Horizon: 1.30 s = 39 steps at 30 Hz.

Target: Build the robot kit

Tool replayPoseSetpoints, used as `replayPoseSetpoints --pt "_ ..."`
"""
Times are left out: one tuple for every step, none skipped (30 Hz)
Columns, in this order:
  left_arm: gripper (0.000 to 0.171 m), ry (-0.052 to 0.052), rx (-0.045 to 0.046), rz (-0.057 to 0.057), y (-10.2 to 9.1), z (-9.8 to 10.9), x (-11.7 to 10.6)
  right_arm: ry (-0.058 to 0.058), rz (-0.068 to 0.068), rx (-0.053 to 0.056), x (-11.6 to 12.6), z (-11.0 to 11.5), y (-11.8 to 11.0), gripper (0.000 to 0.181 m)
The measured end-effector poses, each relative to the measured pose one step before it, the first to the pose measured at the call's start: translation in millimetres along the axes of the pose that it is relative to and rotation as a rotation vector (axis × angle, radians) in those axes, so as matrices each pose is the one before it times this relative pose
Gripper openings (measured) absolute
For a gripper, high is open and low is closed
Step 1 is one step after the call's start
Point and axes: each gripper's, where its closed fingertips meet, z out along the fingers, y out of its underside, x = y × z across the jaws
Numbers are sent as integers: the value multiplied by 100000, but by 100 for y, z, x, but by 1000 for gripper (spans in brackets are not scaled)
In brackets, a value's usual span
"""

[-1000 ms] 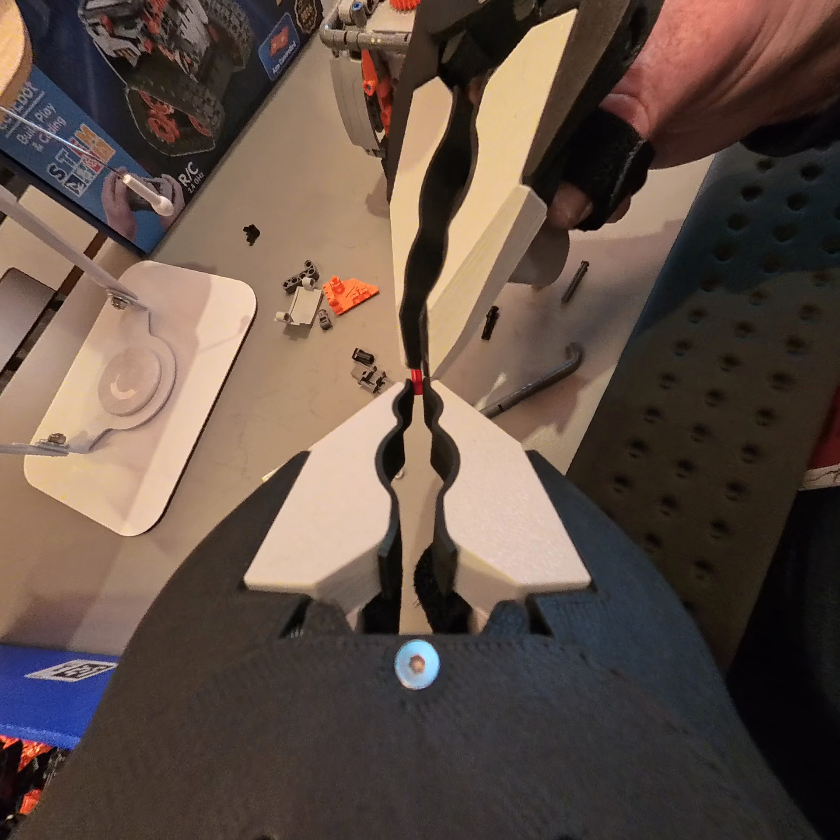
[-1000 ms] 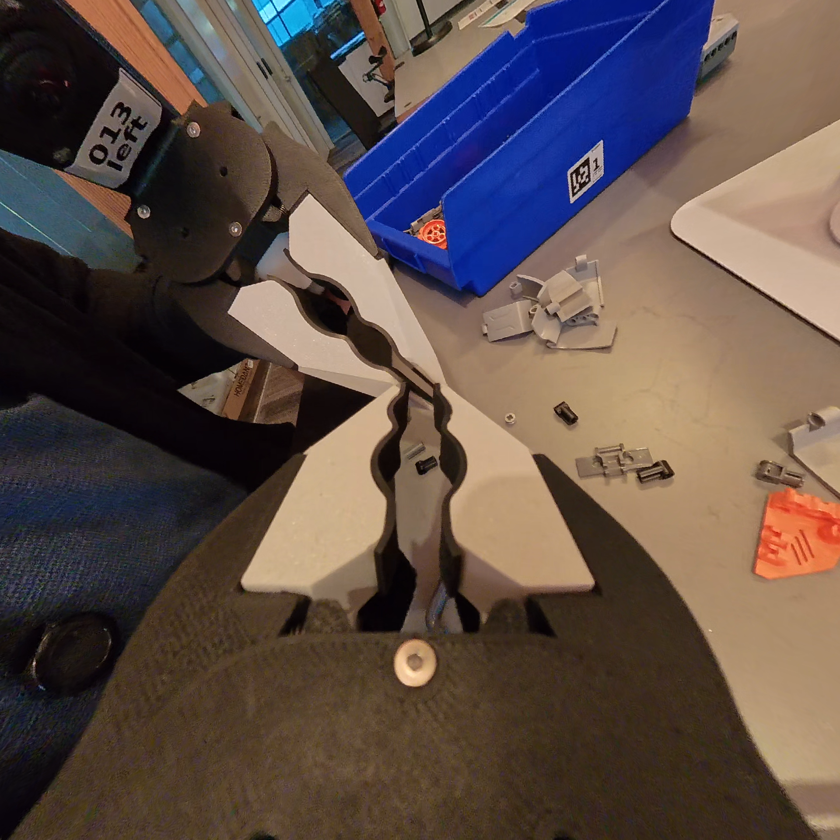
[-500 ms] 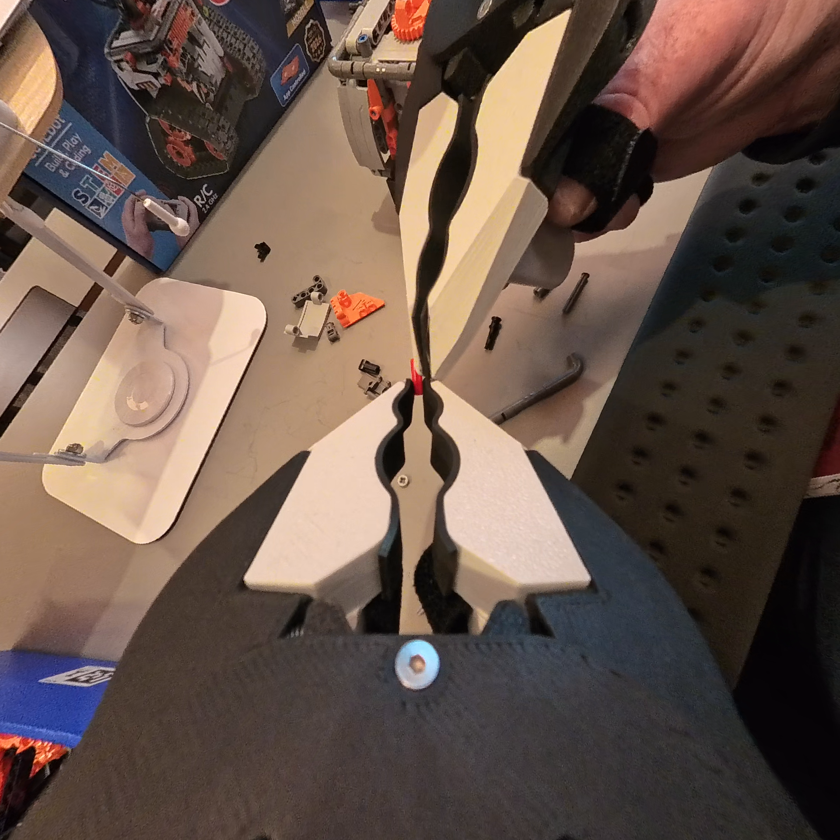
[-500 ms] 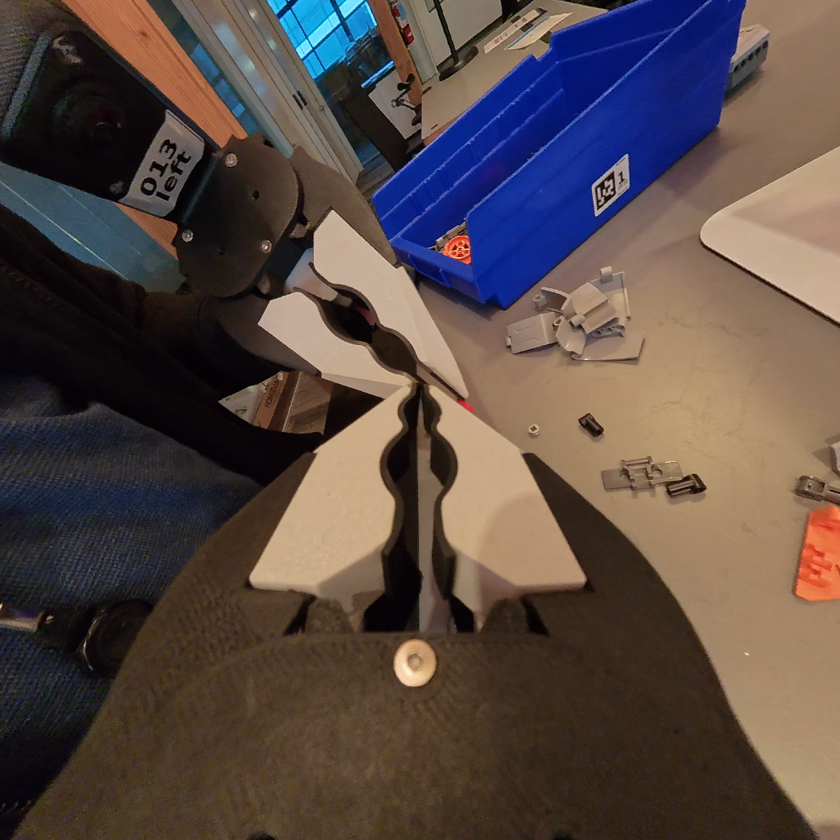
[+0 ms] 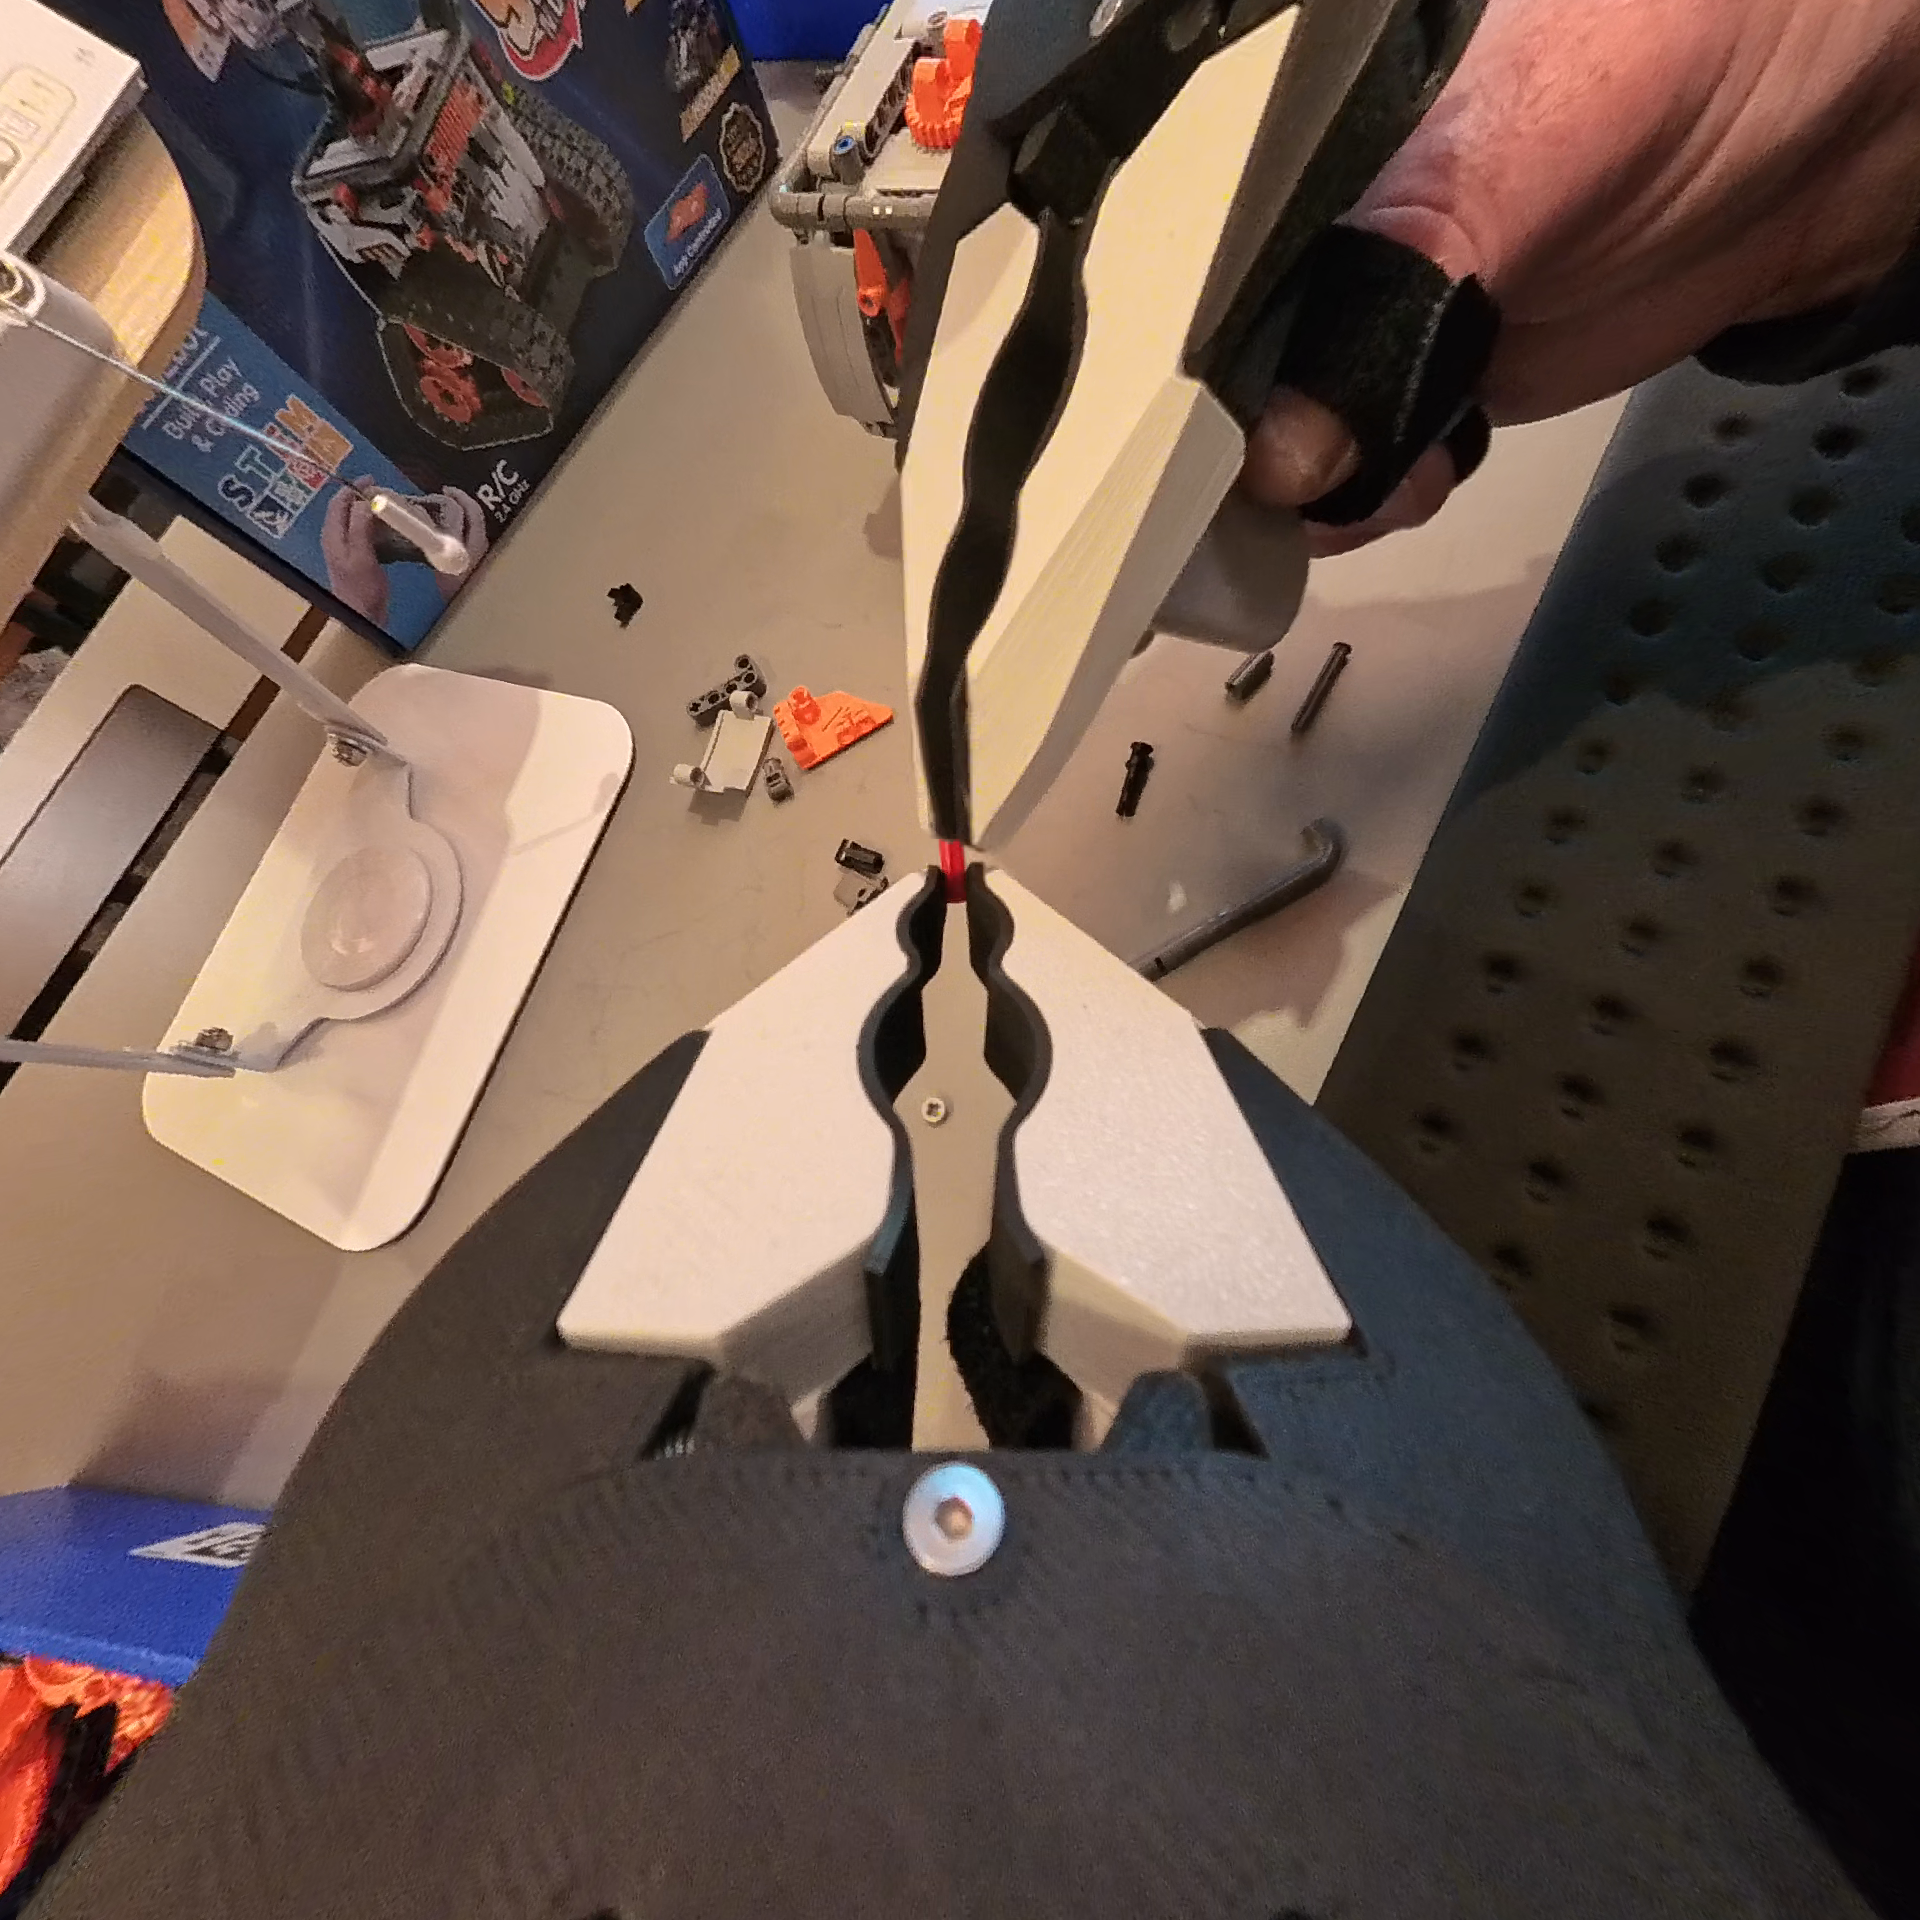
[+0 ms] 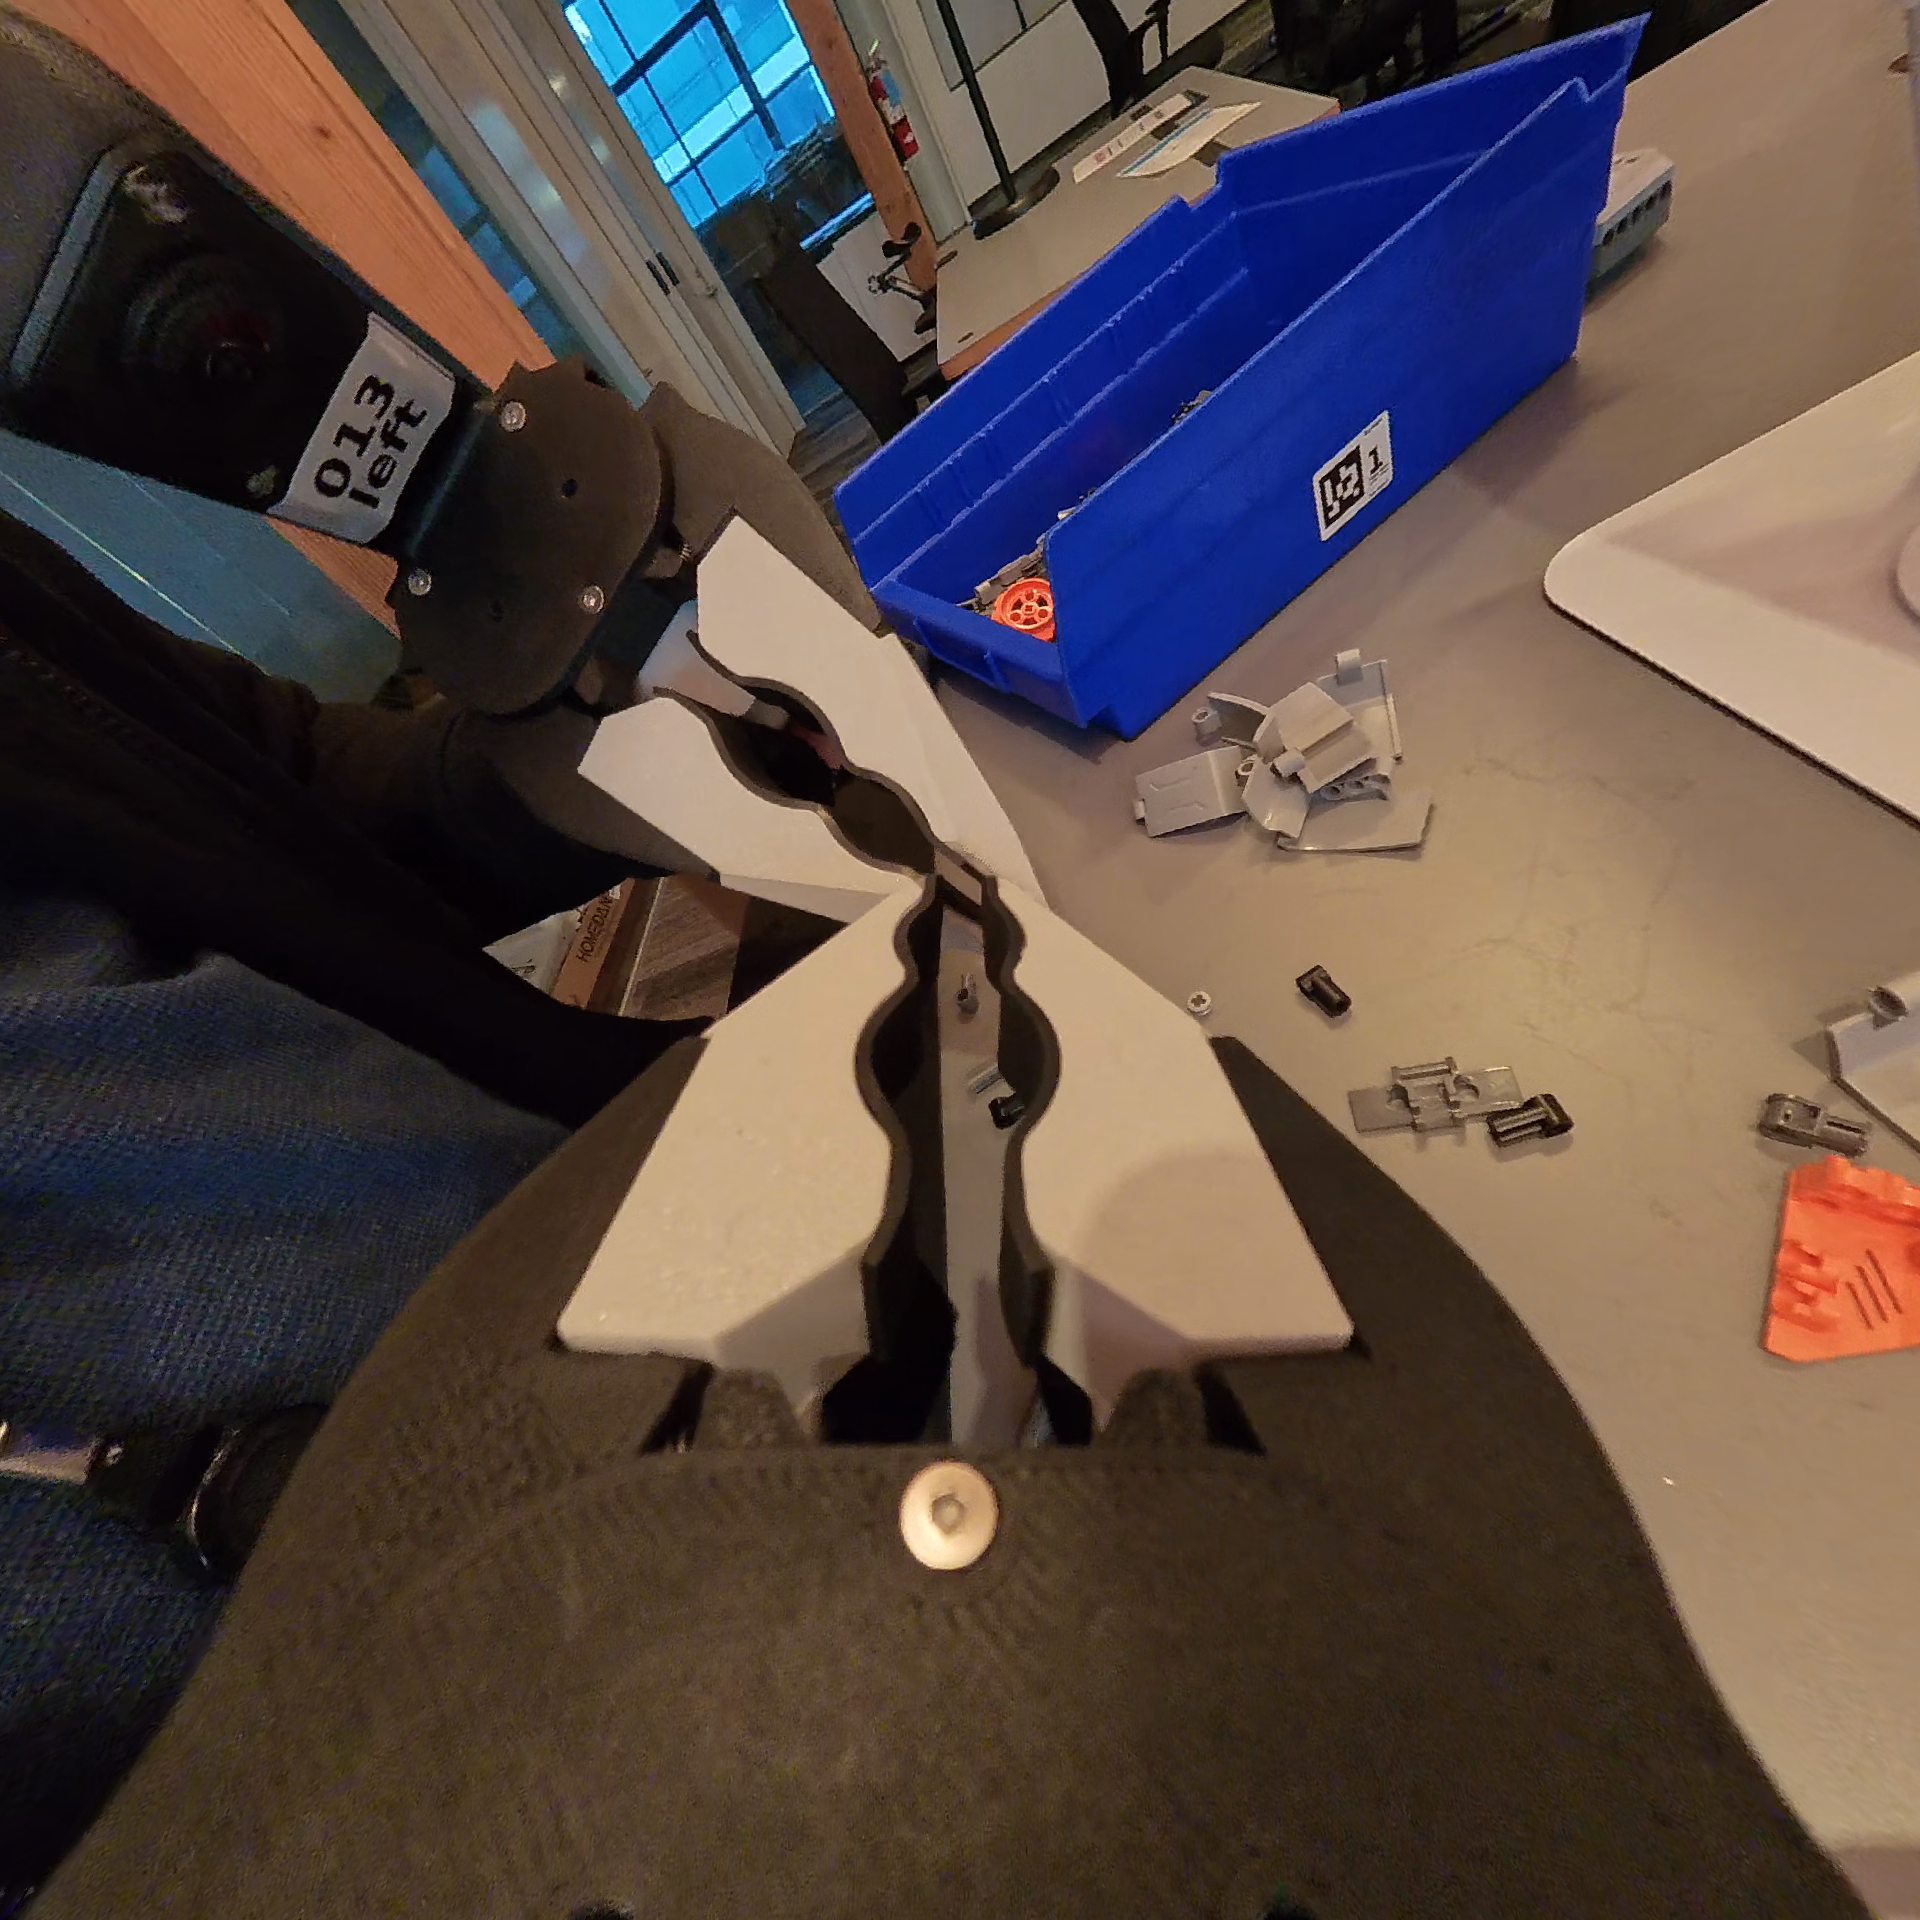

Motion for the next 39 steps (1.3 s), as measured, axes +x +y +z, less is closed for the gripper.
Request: replayPoseSetpoints --pt "2 -588 -65 1028 -14 34 3 193 334 102 49 14 6 4" --pt "2 168 -162 510 -4 33 66 -173 502 -227 21 28 68 4" --pt "2 98 -248 355 -3 37 39 -104 434 -341 36 20 83 4" --pt "2 -435 -492 845 64 23 -25 80 19 -139 38 -10 51 4" --pt "2 -446 185 801 -44 -28 -23 281 -398 -286 47 -69 55 6" --pt "2 -164 432 379 -103 -73 -2 610 -269 59 117 -169 -33 8" --pt "2 -216 33 112 -46 -63 -39 684 506 426 179 -212 -87 8" --pt "2 -541 73 165 -36 -53 -73 623 728 -100 185 -143 19 8" --pt "2 -64 590 336 -105 -67 8 1246 272 -441 260 -103 119 8" --pt "2 80 63 267 -28 -18 16 1013 737 -490 272 -69 155 8" --pt "2 -460 -313 520 27 15 -40 -652 1458 -347 63 -2 154 8" --pt "2 -594 84 713 -39 -2 -28 -796 1355 38 21 32 101 8" --pt "2 277 324 514 -87 3 101 72 844 -160 100 72 121 8" --pt "2 107 305 309 -94 6 71 -84 609 -415 48 90 149 8" --pt "2 -573 183 625 -76 -13 -29 -927 914 172 -69 71 34 7" --pt "2 80 -131 819 -39 12 67 -1103 1470 751 -69 65 -38 6" --pt "2 -44 -61 1036 -55 18 71 -960 1405 556 -43 50 -13 3" --pt "2 -632 -753 920 66 66 -25 -210 432 48 18 20 34 1" --pt "2 -19 -362 386 37 69 33 424 -548 -52 66 -9 32 1" --pt "2 -127 -141 22 -3 47 -16 274 -299 -48 38 -14 13 1" --pt "2 -37 -249 260 13 46 -4 136 -178 -349 19 -11 28 1" --pt "2 306 -106 160 6 38 26 450 -877 -510 29 -32 35 1" --pt "2 265 4 -489 -4 79 3 819 -1007 -611 70 -26 32 1" --pt "2 621 -472 -808 66 95 37 631 -527 -574 63 13 66 1" --pt "3 323 -315 -436 53 51 15 182 11 -119 46 3 48 1" --pt "3 285 395 -683 13 33 27 313 344 15 96 -14 65 1" --pt "4 1550 -309 -2190 186 89 101 904 181 -247 185 -34 131 1" --pt "5 2075 -1494 -3424 410 119 114 1117 80 -138 214 -60 146 1" --pt "8 911 -361 -3294 357 70 -10 867 172 250 172 -113 100 1" --pt "9 1758 546 -3476 247 18 143 657 88 -143 130 -135 178 1" --pt "12 1746 -145 -3910 323 52 145 1122 -307 -1086 175 -126 337 1" --pt "14 559 -1227 -3637 470 110 -24 1853 -464 -1136 269 -134 371 1" --pt "16 526 -1788 -3185 558 168 -15 1596 11 -1028 275 -139 404 1" --pt "18 1219 -2319 -3268 667 249 87 1597 154 -1552 308 -107 522 1" --pt "19 1469 -2699 -4087 694 311 68 2041 -141 -1804 375 -63 602 1" --pt "20 1957 -2280 -4139 629 369 156 1031 413 -1774 248 -27 628 1" --pt "20 1983 -2205 -3677 598 393 145 -120 941 -2152 63 30 693 1" --pt "21 2001 -1919 -3152 510 369 142 679 73 -2270 96 20 685 1" --pt "21 1207 -1792 -3280 409 336 -19 1767 -933 -2034 162 17 646 1"
